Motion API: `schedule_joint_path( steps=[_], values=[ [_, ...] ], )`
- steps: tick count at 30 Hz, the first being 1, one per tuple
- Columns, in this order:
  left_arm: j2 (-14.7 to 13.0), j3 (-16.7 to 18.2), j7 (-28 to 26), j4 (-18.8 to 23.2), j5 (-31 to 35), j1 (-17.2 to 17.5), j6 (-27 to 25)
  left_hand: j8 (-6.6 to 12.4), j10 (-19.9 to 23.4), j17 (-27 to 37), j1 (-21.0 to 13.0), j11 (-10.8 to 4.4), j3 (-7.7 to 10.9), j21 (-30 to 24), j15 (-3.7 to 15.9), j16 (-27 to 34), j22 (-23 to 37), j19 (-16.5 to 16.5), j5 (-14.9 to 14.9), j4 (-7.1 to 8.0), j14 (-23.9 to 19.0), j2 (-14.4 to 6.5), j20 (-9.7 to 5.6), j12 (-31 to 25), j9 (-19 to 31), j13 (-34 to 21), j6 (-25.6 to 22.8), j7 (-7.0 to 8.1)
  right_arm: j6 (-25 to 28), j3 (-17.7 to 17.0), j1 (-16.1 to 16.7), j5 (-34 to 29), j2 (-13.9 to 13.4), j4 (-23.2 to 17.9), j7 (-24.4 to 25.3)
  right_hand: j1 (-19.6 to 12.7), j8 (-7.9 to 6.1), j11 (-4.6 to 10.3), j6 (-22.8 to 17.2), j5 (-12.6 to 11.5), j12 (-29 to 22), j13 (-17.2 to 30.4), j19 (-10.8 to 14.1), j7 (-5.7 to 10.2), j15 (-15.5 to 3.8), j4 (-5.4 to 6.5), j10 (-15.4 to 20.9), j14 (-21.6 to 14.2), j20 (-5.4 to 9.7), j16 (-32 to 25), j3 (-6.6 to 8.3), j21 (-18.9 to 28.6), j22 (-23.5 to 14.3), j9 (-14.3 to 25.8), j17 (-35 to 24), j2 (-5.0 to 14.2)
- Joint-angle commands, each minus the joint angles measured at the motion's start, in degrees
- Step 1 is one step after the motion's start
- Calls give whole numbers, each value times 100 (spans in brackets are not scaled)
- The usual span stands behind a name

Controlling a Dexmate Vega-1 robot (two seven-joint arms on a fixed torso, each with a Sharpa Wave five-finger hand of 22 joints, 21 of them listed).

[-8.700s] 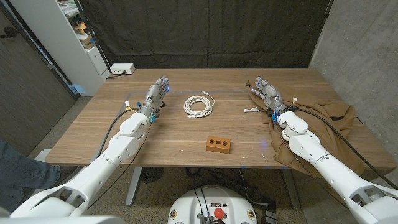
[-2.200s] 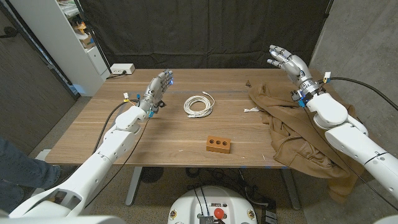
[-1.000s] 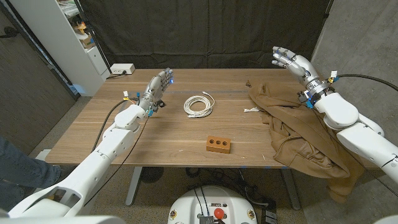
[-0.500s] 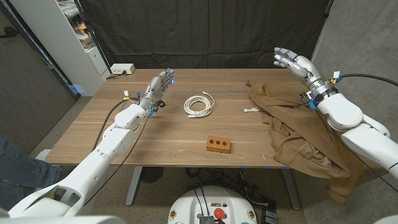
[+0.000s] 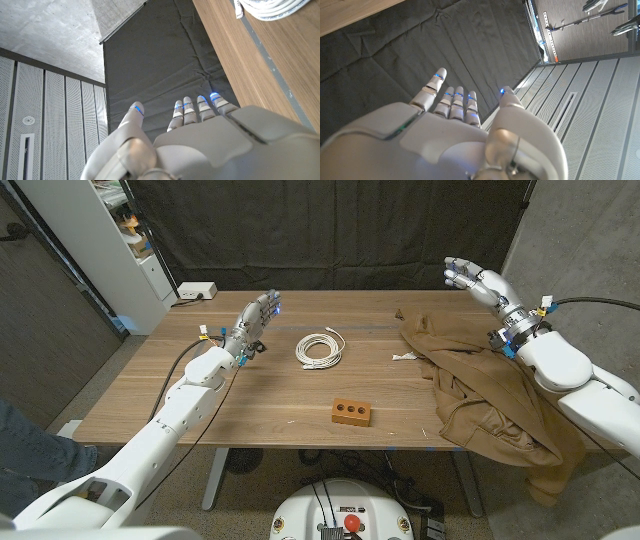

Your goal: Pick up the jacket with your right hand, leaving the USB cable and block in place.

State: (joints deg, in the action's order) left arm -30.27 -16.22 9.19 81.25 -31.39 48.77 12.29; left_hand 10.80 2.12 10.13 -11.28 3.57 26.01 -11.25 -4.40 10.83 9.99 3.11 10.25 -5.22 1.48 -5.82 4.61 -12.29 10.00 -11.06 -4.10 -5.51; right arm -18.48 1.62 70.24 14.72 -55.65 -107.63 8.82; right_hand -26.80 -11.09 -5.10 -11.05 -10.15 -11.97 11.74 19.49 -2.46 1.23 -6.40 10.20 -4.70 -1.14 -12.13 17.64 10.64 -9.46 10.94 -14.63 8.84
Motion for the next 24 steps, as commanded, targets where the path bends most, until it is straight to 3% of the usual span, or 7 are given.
schedule_joint_path(
  steps=[1, 24],
  values=[
    [-13, -19, 22, 10, 16, -22, -15, -2, 21, 15, -31, 10, 39, -10, -30, -16, 32, 8, 2, -31, 25, -27, 29, 3, 25, -13, -15, -45, 144, -262, 331, -296, -130, -197, 194, -9, -14, -3, -1, 4, 14, 1, -23, 44, 0, 2, -31, 12, 15, 2, -10, 15, -27, 13, -3, -34],
    [21, -44, 88, -124, 22, -150, 13, 1, 44, 15, -52, 29, 46, -12, -29, -13, 32, 4, -5, -48, 13, -22, 29, -1, 25, -14, -33, -38, 543, -618, 709, -876, -330, -458, 333, -6, -9, 23, 20, 5, 26, -1, -91, 80, -2, -16, -61, 40, -2, 13, -36, -1, -27, 12, 25, -81]
  ],
)
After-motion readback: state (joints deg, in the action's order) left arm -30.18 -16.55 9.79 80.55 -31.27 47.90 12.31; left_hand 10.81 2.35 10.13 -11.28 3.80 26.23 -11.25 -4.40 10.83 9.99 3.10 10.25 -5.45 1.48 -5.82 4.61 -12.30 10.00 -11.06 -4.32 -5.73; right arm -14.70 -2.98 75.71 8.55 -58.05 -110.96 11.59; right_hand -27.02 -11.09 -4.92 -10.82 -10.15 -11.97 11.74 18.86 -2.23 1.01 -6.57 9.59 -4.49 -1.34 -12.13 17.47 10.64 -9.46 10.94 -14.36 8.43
